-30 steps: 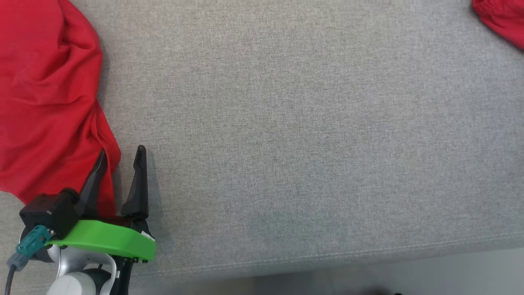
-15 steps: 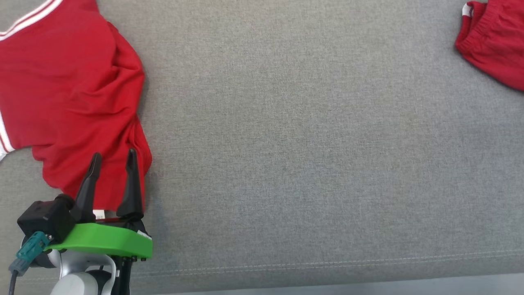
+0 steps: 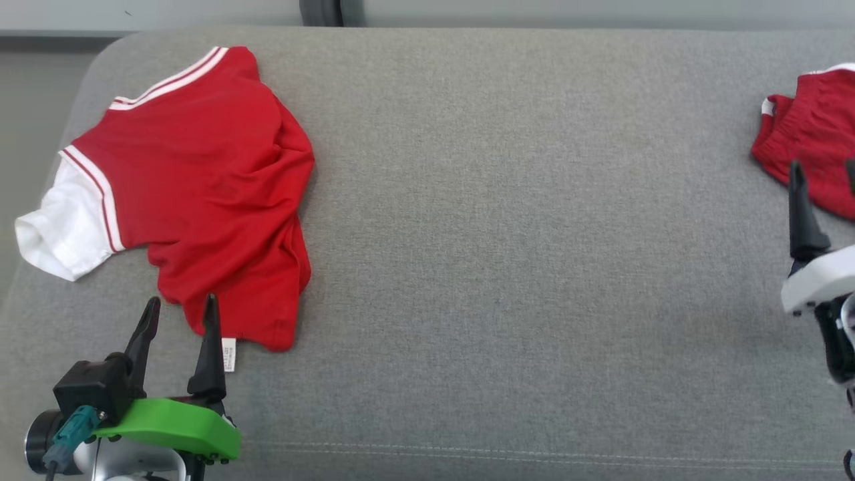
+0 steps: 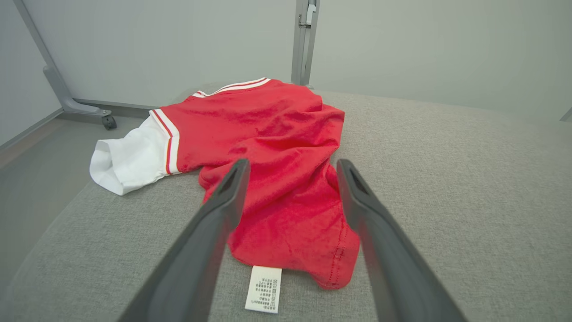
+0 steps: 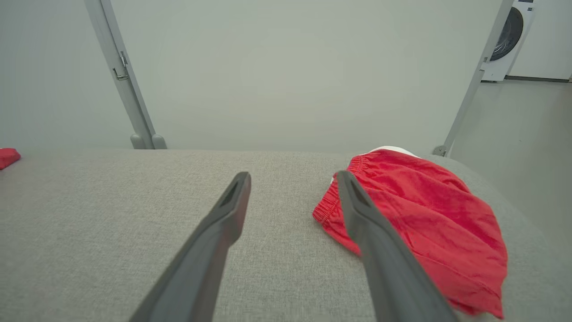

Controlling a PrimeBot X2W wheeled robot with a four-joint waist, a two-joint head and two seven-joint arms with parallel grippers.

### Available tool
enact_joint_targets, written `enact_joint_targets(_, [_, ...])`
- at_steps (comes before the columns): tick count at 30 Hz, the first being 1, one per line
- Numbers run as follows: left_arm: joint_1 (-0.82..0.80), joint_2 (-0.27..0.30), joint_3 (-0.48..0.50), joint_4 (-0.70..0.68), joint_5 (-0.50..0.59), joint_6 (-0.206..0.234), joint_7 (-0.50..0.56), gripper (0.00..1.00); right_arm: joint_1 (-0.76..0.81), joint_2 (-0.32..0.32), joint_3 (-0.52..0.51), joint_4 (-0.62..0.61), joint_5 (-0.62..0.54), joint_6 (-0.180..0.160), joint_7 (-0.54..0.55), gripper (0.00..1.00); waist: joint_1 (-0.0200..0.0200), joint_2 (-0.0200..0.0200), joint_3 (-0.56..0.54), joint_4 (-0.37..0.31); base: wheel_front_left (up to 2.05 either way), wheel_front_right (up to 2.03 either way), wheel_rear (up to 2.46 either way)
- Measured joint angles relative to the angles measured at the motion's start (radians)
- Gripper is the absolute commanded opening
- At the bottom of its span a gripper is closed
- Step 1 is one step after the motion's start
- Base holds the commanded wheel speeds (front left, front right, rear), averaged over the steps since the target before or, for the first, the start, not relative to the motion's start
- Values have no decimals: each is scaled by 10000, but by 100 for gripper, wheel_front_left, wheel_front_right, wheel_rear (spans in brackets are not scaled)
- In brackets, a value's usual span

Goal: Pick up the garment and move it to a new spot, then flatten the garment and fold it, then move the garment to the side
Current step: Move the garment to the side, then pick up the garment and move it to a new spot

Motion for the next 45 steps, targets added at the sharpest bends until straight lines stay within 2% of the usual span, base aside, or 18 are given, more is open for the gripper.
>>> enact_joint_targets(9, [81,-2,-261,370,8,-98,-196,100,1795,629,702,-430,-537,-90,6,100,-1,0,-915,747,0,0,0])
enact_joint_targets(17, [910,13,-98,554,6,-96,-366,100,3097,1384,993,-821,-805,-194,13,100,-1,0,-1624,1129,0,0,0])
enact_joint_targets(22, [1046,35,146,518,-19,-96,-460,100,3274,1609,1018,-1183,-1003,-238,13,100,-1,0,-1749,1065,0,0,0])
enact_joint_targets(34, [1044,50,608,460,-272,-96,-619,100,3542,1597,681,-1937,-1572,-247,13,100,-1,0,-1503,696,0,0,0])
enact_joint_targets(39, [635,2,1172,529,-1080,-94,-316,100,3581,1586,491,-2476,-1883,-247,13,100,-1,0,-1133,571,0,0,0])
enact_joint_targets(45, [-779,-857,2299,1106,-3196,-82,355,100,3588,1590,244,-2953,-2107,-247,50,100,-1,0,-474,385,0,0,0])
